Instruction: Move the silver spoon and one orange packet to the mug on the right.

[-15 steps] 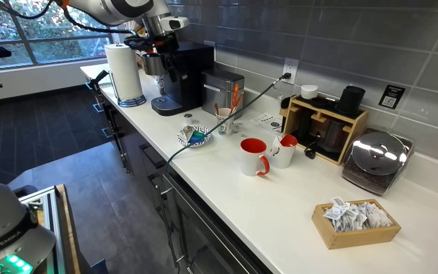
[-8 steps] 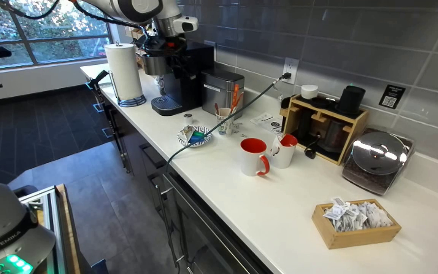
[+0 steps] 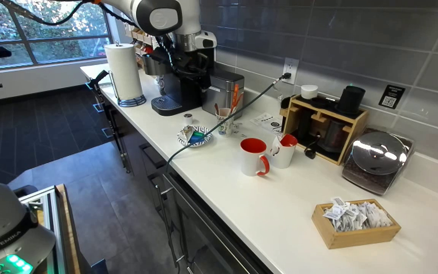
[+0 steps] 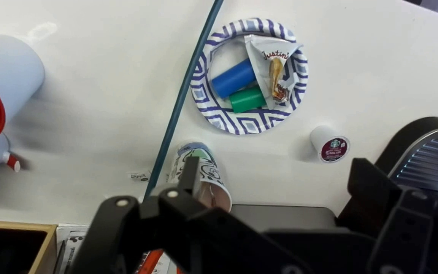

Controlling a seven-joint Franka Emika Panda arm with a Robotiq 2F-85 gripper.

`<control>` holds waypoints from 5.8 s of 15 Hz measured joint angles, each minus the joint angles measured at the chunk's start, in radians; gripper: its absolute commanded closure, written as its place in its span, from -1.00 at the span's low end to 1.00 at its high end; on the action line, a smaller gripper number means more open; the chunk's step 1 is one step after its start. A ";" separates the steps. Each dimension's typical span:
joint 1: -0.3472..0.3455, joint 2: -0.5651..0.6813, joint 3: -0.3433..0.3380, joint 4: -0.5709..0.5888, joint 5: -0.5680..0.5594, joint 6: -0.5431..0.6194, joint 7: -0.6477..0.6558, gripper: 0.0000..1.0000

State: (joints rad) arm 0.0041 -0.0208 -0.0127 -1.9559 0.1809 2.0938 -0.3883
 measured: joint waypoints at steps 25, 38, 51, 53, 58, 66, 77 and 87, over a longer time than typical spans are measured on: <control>0.039 0.140 0.078 -0.257 0.076 0.861 0.045 -0.79; 0.036 0.152 0.057 -0.234 0.045 0.888 0.047 0.91; 0.048 0.144 0.037 -0.215 -0.052 0.897 0.111 0.98; 0.050 0.125 0.022 -0.215 -0.125 0.896 0.159 0.98; 0.053 0.051 -0.028 -0.215 -0.288 0.849 0.252 0.98; 0.064 -0.100 0.008 -0.213 -0.182 0.600 0.213 0.98; -0.062 -0.191 -0.086 -0.126 -0.184 0.369 0.239 0.98; -0.146 -0.035 -0.222 -0.055 0.015 0.356 0.233 0.98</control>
State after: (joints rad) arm -0.1416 -0.0560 -0.2345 -2.0108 0.1963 2.4494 -0.1549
